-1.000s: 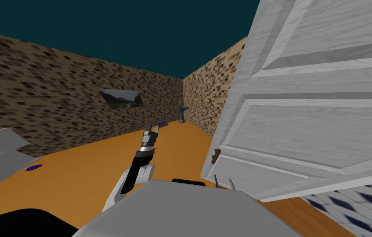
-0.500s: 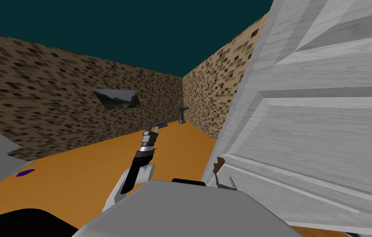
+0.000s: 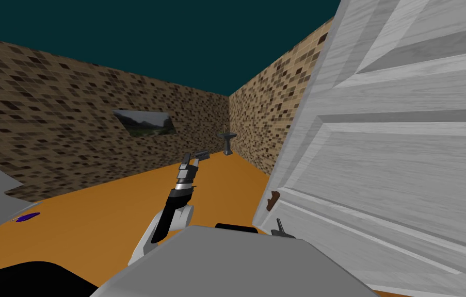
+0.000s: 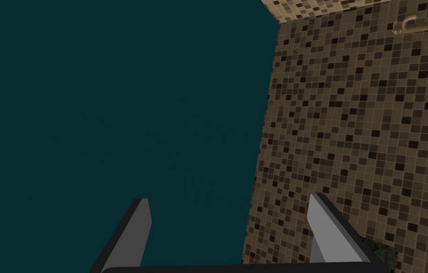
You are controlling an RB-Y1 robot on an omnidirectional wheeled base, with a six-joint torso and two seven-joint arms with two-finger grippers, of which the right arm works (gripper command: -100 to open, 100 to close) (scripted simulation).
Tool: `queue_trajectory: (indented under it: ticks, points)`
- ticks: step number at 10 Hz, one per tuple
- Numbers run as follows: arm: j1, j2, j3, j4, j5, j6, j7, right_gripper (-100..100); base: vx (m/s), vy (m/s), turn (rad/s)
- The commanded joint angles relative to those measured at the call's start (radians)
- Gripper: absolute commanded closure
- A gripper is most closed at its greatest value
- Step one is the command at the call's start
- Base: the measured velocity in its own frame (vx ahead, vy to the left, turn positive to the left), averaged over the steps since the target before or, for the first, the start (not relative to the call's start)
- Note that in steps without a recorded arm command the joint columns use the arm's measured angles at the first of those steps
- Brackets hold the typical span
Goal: Push the door open
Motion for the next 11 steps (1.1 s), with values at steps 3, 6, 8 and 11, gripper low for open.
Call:
queue_trajectory:
  ticks: [3,6,8,11]
  points:
    - [0.0,0.0,0.0,0.0,0.0,0.0,0.0,100,-0.01,0.0,0.0]
    - [0.015,-0.051,0.0,0.003,-0.064,0.014,0.029,-100,-0.014,0.077,-0.04]
    - [0.025,-0.027,0.0,0.005,-0.11,0.024,0.049,-100,-0.028,0.122,-0.049]
    - [0.03,0.004,0.001,0.007,-0.129,0.029,0.058,-100,-0.019,0.073,-0.028]
